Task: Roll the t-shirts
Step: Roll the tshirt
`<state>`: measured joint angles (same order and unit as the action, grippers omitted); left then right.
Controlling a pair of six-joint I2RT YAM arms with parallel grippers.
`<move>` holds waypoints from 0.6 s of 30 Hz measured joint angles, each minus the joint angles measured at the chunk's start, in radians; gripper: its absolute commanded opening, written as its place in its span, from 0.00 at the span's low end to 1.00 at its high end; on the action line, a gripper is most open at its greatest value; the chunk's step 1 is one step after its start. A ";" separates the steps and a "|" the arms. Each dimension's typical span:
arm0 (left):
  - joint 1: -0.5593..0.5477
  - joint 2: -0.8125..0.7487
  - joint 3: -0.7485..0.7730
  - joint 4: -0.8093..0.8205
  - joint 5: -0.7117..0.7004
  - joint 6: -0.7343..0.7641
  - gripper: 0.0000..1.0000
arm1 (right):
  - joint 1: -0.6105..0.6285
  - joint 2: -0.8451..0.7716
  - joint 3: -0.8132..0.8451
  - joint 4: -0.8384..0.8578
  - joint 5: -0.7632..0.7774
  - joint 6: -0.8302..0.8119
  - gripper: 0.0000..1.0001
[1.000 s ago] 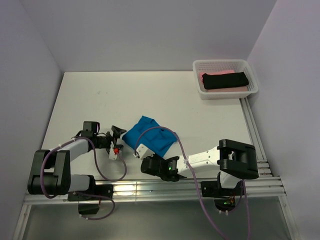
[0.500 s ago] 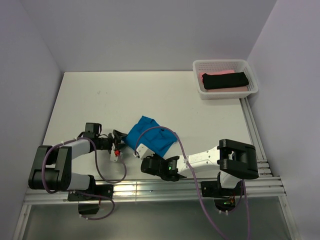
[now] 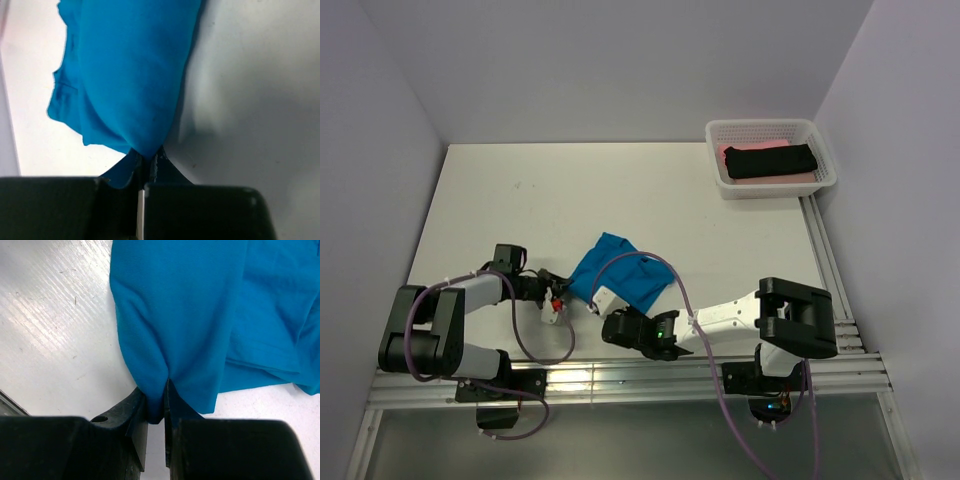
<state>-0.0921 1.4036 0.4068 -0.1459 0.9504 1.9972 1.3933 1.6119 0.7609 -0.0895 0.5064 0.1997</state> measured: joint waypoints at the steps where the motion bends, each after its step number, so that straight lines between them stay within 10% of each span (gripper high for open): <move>1: -0.003 0.000 0.015 -0.033 -0.007 0.000 0.00 | -0.001 -0.001 0.000 0.000 -0.003 0.000 0.00; 18: -0.051 0.076 0.336 -0.649 -0.163 -0.001 0.00 | -0.038 -0.114 -0.104 0.135 -0.283 0.111 0.00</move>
<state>-0.1432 1.4796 0.7425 -0.7944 0.7876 1.9961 1.3556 1.4982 0.6571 0.0456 0.2234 0.3111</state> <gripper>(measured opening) 0.046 0.189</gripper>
